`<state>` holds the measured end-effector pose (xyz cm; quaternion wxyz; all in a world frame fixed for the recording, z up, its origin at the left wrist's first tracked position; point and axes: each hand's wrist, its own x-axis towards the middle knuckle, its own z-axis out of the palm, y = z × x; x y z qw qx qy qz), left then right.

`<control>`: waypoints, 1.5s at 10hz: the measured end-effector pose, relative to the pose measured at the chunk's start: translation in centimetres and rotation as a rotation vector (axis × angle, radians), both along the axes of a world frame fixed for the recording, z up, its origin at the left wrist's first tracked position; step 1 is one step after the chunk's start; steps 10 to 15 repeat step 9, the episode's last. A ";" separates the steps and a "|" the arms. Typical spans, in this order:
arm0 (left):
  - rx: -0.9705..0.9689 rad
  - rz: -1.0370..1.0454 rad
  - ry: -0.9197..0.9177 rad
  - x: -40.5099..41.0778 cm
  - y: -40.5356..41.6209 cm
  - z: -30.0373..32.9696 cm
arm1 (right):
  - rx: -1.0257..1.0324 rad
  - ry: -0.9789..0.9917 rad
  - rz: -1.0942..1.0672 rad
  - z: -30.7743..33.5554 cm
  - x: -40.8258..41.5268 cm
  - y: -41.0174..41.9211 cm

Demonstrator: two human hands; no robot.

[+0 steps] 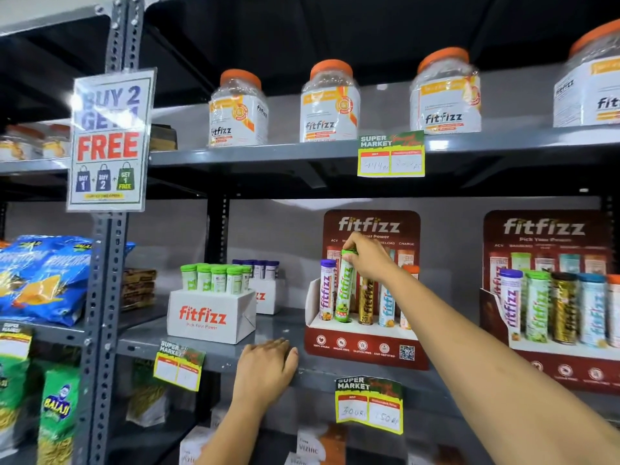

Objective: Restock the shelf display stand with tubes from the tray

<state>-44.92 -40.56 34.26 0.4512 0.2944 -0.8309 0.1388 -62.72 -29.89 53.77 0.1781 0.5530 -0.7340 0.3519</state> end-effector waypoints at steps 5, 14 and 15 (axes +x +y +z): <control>0.029 -0.022 -0.007 -0.1 0.0 0.0 | 0.017 0.258 -0.168 -2.1 1.0 -0.7; 0.194 0.152 -0.140 0.5 0.1 3.1 | -0.488 0.318 -0.196 -7.7 1.1 4.3; 0.194 0.152 -0.140 0.5 0.1 3.1 | -0.488 0.318 -0.196 -7.7 1.1 4.3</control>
